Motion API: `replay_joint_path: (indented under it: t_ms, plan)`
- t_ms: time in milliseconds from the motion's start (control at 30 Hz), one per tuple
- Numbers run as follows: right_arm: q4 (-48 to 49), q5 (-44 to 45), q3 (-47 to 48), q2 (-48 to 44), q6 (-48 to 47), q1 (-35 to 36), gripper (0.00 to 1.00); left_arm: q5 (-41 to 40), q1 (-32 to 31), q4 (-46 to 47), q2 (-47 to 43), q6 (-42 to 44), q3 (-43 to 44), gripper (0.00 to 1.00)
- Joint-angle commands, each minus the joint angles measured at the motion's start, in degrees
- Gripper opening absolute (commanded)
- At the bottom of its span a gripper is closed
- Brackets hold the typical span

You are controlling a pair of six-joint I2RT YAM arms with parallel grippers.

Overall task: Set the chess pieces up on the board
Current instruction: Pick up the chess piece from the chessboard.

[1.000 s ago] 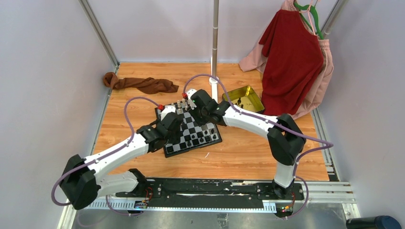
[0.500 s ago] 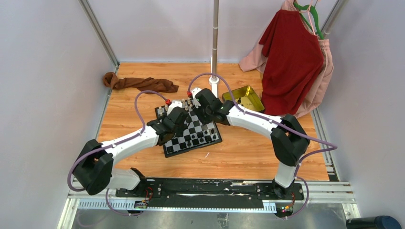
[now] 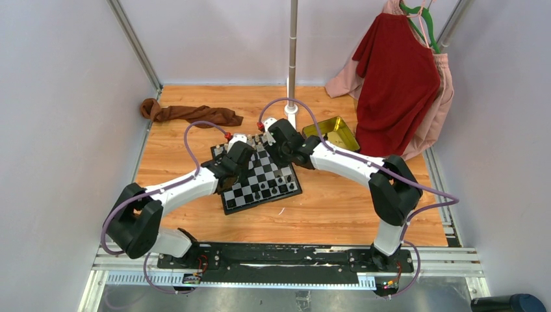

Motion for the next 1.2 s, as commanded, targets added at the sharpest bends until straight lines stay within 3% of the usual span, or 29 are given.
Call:
replay_joint_path:
  t_ms: [0,533,733,1033,1167]
  plan:
    - [0.0,0.05,-0.86,-1.59,0.03,-0.95,0.33,1.63,0.92,2.73,0.95,0.88,1.51,0.47]
    - [-0.14,0.14,-0.95,-1.37,0.19,-1.19,0.33,4.13,2.72,4.25,2.79,1.32,1.34,0.4]
    - [-0.2,0.14,-0.9,-1.06,0.37,-1.21,0.33,4.29,3.02,4.33,2.82,1.24,1.14,0.25]
    - [-0.25,0.04,-0.95,-0.92,0.6,-1.22,0.33,3.97,3.18,2.69,1.22,-0.01,0.05,0.13]
    - [-0.23,-0.04,-1.04,-1.02,0.69,-1.22,0.33,3.79,3.13,-0.2,-1.9,-2.37,-0.67,0.02]
